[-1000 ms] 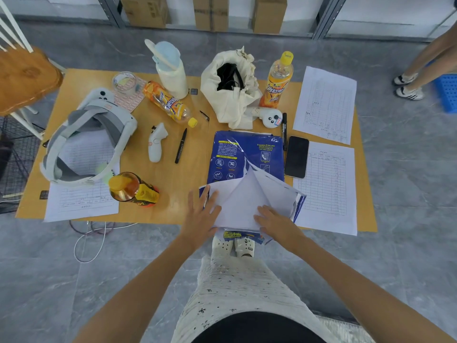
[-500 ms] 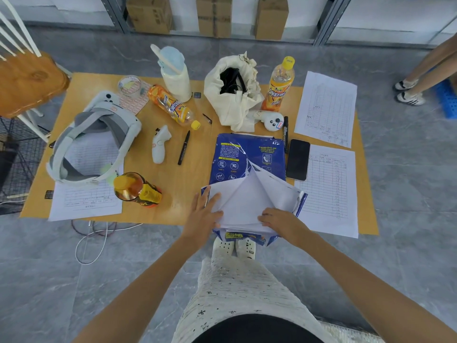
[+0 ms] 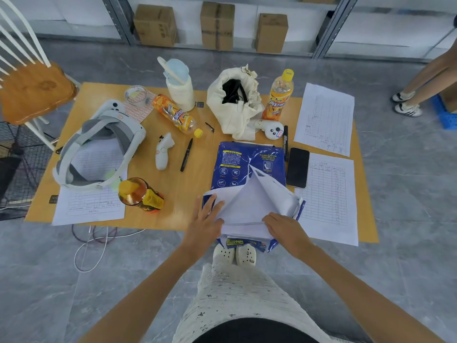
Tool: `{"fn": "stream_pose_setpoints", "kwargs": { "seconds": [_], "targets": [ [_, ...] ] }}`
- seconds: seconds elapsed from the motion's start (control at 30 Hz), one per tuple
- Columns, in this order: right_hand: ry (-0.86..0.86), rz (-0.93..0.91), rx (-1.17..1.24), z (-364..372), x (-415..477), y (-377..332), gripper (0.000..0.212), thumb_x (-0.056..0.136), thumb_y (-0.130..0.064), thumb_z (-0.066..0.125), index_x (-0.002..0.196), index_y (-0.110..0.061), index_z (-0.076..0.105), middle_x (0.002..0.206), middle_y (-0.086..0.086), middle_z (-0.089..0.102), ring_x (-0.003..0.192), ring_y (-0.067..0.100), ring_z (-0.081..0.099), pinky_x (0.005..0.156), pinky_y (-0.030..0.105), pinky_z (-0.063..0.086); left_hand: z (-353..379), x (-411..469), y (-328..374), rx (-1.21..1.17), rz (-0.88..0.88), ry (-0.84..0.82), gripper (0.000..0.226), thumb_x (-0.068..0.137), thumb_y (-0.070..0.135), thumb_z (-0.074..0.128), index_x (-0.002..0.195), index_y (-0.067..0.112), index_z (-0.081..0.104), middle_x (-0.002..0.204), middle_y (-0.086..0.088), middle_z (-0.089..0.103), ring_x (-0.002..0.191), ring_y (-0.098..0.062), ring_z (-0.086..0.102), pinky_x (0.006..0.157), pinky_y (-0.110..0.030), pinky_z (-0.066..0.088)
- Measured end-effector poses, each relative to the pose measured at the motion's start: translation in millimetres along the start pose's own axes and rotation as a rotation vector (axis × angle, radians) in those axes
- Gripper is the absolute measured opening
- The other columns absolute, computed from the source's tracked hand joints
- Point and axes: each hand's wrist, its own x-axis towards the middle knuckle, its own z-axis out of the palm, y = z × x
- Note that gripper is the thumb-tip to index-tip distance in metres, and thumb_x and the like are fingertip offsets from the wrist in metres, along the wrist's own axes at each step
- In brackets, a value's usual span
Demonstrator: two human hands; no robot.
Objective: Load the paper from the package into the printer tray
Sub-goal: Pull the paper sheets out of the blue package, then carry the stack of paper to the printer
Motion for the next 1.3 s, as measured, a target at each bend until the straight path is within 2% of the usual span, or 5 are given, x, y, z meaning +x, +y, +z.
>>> {"fn": "stream_pose_setpoints", "kwargs": {
  "seconds": [0.13, 0.3, 0.63, 1.03, 1.3],
  "targets": [
    [0.132, 0.039, 0.156, -19, -8, 1, 0.027, 0.091, -0.019, 0.038, 0.086, -0.011, 0.064, 0.074, 0.002, 0.067, 0.058, 0.020, 0.064, 0.045, 0.027, 0.052, -16, 8, -7, -0.218, 0.031, 0.211, 0.016, 0.081, 0.018, 0.057, 0.069, 0.018, 0.067, 0.104, -0.001, 0.071, 0.116, -0.023, 0.057, 0.103, -0.045, 0.038],
    [0.275, 0.068, 0.208, -73, -9, 8, 0.017, 0.089, -0.015, 0.052, 0.095, -0.010, 0.068, 0.084, 0.005, 0.074, 0.071, 0.023, 0.070, 0.058, 0.032, 0.056, -69, 31, -17, -0.466, -0.007, 0.265, 0.021, 0.081, 0.016, 0.048, 0.076, 0.016, 0.068, 0.078, 0.008, 0.071, 0.046, -0.008, 0.054, 0.038, -0.022, 0.042],
    [0.436, 0.236, 0.752, -197, 19, 24, 0.025, 0.084, -0.019, 0.066, 0.102, -0.036, 0.060, 0.096, -0.014, 0.067, 0.088, -0.013, 0.058, 0.075, 0.000, 0.039, -169, 77, -37, -0.514, -0.040, 0.524, 0.017, 0.084, 0.009, 0.050, 0.077, 0.007, 0.066, 0.075, -0.001, 0.067, 0.054, -0.019, 0.055, 0.043, -0.034, 0.048],
    [0.048, 0.041, 1.357, -242, 102, 12, 0.070, 0.060, -0.042, 0.082, 0.122, -0.021, 0.056, 0.112, -0.005, 0.071, 0.101, 0.006, 0.067, 0.078, 0.018, 0.055, -291, 107, -133, -0.466, -0.283, 0.764, 0.025, 0.080, 0.017, 0.047, 0.065, 0.002, 0.059, 0.061, -0.012, 0.057, 0.057, -0.024, 0.048, 0.053, -0.040, 0.043],
    [0.175, -0.169, 1.337, -301, 188, -51, 0.026, 0.083, -0.016, 0.068, 0.107, -0.024, 0.064, 0.105, -0.002, 0.074, 0.098, 0.016, 0.070, 0.078, 0.029, 0.057, -364, 83, -206, -0.544, -0.490, 0.732, 0.028, 0.075, 0.022, 0.046, 0.057, 0.000, 0.044, 0.057, -0.024, 0.045, 0.055, -0.021, 0.033, 0.055, -0.033, 0.029]
  ]
}}
